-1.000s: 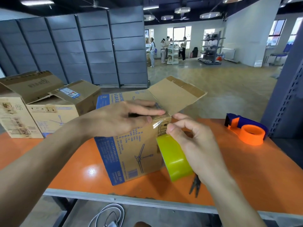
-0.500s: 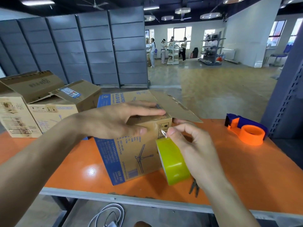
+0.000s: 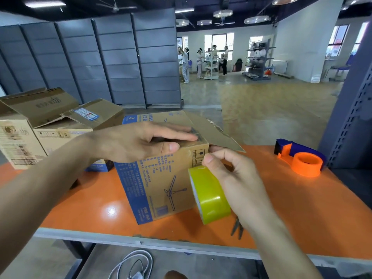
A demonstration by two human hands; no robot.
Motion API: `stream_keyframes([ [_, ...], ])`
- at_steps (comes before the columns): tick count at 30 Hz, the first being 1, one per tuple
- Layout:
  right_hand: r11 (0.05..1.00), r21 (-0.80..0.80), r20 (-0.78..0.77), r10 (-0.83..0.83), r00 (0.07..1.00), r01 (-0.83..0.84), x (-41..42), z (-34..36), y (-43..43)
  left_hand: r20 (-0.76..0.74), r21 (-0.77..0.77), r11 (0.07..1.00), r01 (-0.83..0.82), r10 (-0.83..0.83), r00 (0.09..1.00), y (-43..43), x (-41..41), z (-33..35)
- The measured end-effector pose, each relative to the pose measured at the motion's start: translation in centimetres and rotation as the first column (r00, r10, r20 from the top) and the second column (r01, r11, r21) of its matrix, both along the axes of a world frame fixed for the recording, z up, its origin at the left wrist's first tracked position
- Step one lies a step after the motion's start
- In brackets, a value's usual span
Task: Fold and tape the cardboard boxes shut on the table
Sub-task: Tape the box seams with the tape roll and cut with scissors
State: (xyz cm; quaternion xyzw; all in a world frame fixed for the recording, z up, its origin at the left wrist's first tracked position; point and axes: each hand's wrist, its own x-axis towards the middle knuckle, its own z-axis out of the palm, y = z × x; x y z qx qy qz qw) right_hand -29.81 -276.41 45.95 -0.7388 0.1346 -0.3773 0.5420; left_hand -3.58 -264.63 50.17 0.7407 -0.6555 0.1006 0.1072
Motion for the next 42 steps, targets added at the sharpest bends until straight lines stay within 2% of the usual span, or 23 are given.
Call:
stream_keyframes([
  [7,1.0,0.009,-0.031,-0.009,0.999,0.009,0.2,-0.1,0.7,0.005,-0.049,0.998,-0.025,0.025,1.0,0.4,-1.5,-0.1],
  [12,0.999,0.027,-0.074,-0.022,0.997,0.024,0.3,-0.2,0.8,-0.029,-0.059,0.997,0.05,-0.052,0.998,1.1,-5.1,1.8],
  [14,0.999,0.022,-0.083,-0.044,0.996,0.046,0.4,-0.2,0.8,0.003,-0.052,0.997,0.053,-0.053,0.999,1.1,-6.7,2.5],
  [20,0.997,0.033,-0.155,-0.069,0.986,0.075,0.9,0.0,0.5,0.001,0.088,0.985,-0.15,0.15,0.989,0.1,-10.8,4.1],
  [29,0.998,0.013,-0.134,-0.058,0.989,0.06,0.4,0.1,1.2,0.059,0.07,0.972,-0.222,0.219,0.974,0.5,-11.6,3.6],
  [42,0.995,-0.002,-0.148,-0.097,0.984,0.097,-0.7,0.2,2.2,-0.086,0.165,0.974,-0.157,0.173,0.981,-0.3,-11.6,4.4],
])
